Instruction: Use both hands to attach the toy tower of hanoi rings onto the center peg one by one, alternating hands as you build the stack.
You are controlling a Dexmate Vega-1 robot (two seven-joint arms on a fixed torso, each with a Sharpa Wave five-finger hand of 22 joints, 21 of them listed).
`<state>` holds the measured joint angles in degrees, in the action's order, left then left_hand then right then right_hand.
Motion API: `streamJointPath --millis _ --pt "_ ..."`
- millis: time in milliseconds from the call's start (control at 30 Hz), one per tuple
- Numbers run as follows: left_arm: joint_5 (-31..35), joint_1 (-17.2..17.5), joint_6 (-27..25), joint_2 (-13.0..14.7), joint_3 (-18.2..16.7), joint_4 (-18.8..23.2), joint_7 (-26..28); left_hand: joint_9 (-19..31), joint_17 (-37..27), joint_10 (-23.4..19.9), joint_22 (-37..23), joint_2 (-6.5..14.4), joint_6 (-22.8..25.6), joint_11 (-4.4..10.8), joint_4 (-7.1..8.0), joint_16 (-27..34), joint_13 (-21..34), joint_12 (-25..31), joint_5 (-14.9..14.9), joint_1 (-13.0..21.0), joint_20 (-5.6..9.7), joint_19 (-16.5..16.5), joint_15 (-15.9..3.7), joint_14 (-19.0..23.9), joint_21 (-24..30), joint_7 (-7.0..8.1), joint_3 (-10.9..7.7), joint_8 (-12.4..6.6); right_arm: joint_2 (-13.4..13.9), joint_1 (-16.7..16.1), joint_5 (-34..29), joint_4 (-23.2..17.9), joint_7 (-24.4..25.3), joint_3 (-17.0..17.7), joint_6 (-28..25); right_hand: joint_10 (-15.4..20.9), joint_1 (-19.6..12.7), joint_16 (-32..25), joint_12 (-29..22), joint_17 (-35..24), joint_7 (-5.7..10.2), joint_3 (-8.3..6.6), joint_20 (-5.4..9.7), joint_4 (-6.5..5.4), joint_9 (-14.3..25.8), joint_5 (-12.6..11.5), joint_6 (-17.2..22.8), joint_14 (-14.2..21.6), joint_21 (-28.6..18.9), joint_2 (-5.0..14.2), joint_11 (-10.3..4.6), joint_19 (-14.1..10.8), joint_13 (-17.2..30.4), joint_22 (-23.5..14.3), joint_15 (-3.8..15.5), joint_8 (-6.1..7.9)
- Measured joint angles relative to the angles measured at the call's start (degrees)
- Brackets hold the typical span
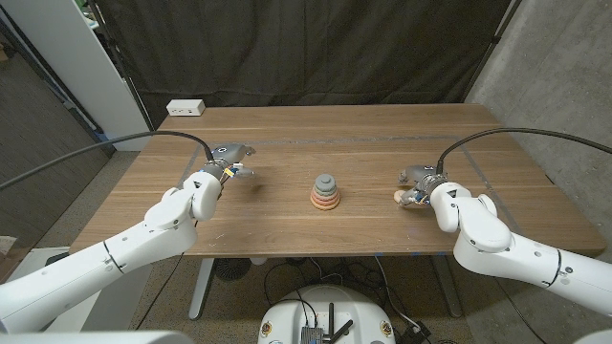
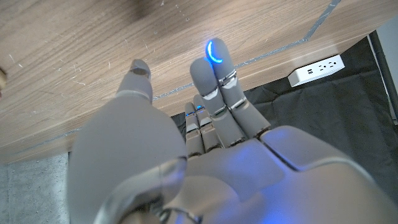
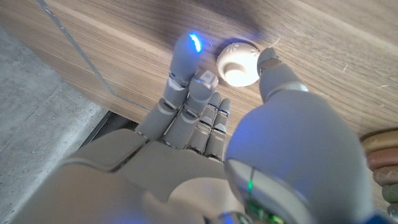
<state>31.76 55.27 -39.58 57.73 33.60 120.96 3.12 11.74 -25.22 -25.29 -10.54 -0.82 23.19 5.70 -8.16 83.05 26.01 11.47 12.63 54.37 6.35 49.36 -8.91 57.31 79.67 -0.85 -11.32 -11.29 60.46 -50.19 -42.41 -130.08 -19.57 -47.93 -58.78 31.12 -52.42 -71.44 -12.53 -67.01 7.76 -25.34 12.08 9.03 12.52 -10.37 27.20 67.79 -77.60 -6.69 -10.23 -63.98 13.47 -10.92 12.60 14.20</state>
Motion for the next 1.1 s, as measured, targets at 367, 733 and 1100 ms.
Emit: streamJointPath --millis 367,733,1100 --pt "-0.30 0.24 -0.19 0.14 -0.12 0.25 0.12 0.00 -0.17 0.00 0.01 0.33 0.01 0.00 0.00 0.00 -0.24 0.00 0.00 -0.32 0.00 0.00 0.00 0.00 0.00 0.01 0.00 0.00 -0.85 0.15 -1.44 1.60 -0.79 -0.67 0.23 0.61 -0.29 -0.44 0.00 -0.48 0.24 0.00 0.11 0.00 0.00 -0.25 0.85 0.22 -0.09 0.29 0.00 -0.51 -0.01 0.00 -0.01 0.22" --pt "-0.55 0.40 -0.48 0.24 -0.12 0.38 0.17 0.00 -0.29 -0.22 0.01 0.74 0.01 0.22 0.24 0.00 -0.26 0.00 0.00 -0.73 0.00 0.00 0.00 0.00 -0.22 0.01 -0.26 0.00 -1.39 0.42 -2.91 3.00 -2.30 -1.02 1.06 1.67 -0.68 -0.44 0.00 -0.62 0.62 0.00 0.11 0.00 0.00 -0.25 2.05 0.42 -0.40 0.68 -0.38 -0.51 0.26 -0.01 0.19 0.64" --pt "-0.86 0.54 -0.32 0.30 0.00 0.33 0.38 0.00 -0.43 -0.63 0.01 0.52 0.02 0.26 -0.06 -0.21 -0.53 0.43 0.00 -0.98 0.00 0.00 0.00 0.00 -0.22 0.03 -0.56 0.00 -2.12 0.56 -4.60 4.02 -3.54 -1.19 1.73 2.96 -0.90 -0.25 0.00 -1.05 1.07 -0.01 0.10 0.00 0.01 -0.26 3.73 0.73 -0.40 0.90 -0.31 -0.50 0.26 -0.01 -0.12 1.07"
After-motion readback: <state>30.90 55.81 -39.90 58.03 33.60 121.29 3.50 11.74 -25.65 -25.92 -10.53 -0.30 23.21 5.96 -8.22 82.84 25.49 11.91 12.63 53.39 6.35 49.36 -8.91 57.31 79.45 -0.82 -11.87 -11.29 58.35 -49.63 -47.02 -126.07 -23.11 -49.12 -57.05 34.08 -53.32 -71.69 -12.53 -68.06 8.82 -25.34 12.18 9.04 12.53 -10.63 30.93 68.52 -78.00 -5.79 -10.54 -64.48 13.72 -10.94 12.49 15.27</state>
